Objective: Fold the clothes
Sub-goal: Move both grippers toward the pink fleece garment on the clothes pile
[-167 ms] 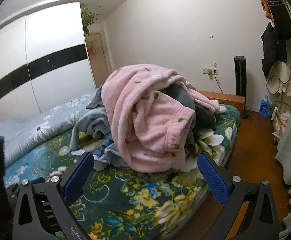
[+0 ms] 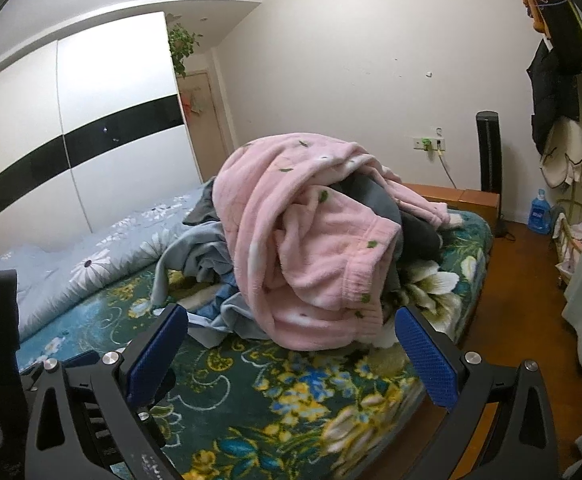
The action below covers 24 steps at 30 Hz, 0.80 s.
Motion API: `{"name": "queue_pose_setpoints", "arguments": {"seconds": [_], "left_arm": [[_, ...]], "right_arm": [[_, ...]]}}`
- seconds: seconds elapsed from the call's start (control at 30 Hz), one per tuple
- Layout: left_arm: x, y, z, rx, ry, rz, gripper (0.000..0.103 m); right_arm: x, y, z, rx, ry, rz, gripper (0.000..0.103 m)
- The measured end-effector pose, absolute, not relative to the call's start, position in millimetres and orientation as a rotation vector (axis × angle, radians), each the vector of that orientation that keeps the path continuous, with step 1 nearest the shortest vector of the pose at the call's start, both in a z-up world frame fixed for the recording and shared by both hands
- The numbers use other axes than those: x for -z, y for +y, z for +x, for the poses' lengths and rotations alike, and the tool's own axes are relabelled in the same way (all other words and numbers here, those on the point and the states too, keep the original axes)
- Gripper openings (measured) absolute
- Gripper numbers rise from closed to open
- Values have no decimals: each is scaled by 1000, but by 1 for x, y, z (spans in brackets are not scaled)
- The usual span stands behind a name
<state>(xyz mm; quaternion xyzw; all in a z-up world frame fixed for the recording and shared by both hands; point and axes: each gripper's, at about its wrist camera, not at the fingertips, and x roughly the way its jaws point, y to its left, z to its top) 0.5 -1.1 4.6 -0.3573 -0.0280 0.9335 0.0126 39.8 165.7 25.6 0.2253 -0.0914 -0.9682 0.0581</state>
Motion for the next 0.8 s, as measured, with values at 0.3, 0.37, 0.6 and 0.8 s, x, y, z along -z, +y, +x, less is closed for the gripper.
{"name": "queue_pose_setpoints", "arguments": {"seconds": [0.3,0.37,0.6,0.8], "left_arm": [[-13,-3,1,-2927,-142,-1005,103],[-14,-3,2,-2930,-154,-981,103],[-25,-3,14,-2953,-163,-854,103],[-26,-8,19,-2979,-186,-824,103]], "right_arm": [[-29,160,42,2929,-242,642,103],[-26,163,44,2919,-248,643,103],[-28,163,44,2900,-240,664,103],[-28,160,46,2873,-258,684,103]]}}
